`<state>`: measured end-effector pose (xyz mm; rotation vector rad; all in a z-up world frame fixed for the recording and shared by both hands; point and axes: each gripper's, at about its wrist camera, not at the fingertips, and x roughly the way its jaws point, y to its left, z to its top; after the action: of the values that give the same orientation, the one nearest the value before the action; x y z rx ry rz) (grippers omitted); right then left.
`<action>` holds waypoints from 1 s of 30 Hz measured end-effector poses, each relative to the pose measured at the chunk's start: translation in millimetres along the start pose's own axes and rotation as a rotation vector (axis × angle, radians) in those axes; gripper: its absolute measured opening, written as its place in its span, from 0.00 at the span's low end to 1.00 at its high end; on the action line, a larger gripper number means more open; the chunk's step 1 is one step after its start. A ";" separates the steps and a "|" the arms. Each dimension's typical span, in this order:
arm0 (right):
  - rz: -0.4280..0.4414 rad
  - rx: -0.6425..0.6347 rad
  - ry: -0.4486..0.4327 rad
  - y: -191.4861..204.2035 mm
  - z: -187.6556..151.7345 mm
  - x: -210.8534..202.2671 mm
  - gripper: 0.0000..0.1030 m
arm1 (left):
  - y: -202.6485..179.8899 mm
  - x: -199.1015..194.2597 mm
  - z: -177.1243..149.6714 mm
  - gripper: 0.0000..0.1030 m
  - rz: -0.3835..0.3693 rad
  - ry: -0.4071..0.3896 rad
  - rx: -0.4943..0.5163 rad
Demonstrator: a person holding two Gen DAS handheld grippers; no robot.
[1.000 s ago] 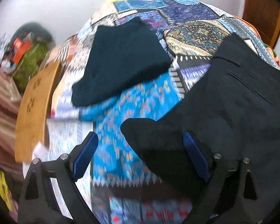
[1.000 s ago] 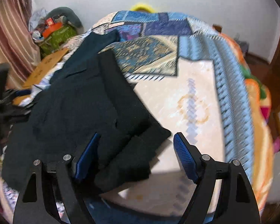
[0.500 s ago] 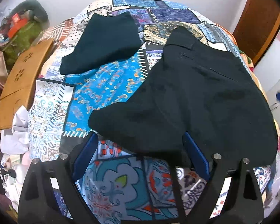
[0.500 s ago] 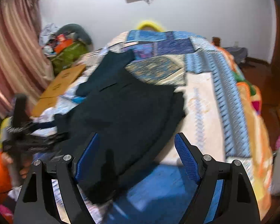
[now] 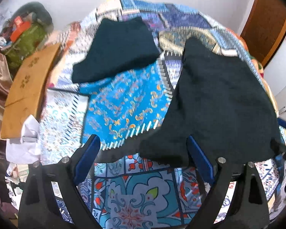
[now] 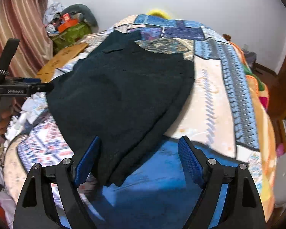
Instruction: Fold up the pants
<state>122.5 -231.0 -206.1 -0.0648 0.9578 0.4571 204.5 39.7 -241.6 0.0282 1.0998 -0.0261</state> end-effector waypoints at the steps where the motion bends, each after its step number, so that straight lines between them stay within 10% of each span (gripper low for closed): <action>1: -0.010 0.005 0.000 -5.3 1.1 1.0 0.78 | -1.5 4.6 -0.1 0.93 0.007 0.000 0.007; 8: -0.116 -0.002 -0.026 -22.6 5.4 -3.1 0.78 | 3.3 1.5 1.6 0.97 0.051 -0.030 0.021; 12: -0.184 -0.013 -0.037 -29.6 8.1 -10.7 0.78 | 12.8 -3.7 10.0 0.97 0.241 -0.065 0.060; 21: -0.100 0.111 -0.120 -58.7 35.4 -39.9 0.80 | -7.9 -31.4 47.5 0.97 0.063 -0.177 0.141; 30: 0.078 0.178 -0.036 -58.7 56.9 8.9 0.80 | -65.0 25.9 92.5 0.97 -0.107 -0.059 0.265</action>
<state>194.6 -266.5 -188.8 0.1417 0.9649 0.4420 296.4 -28.8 -223.4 0.2049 1.0321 -0.2666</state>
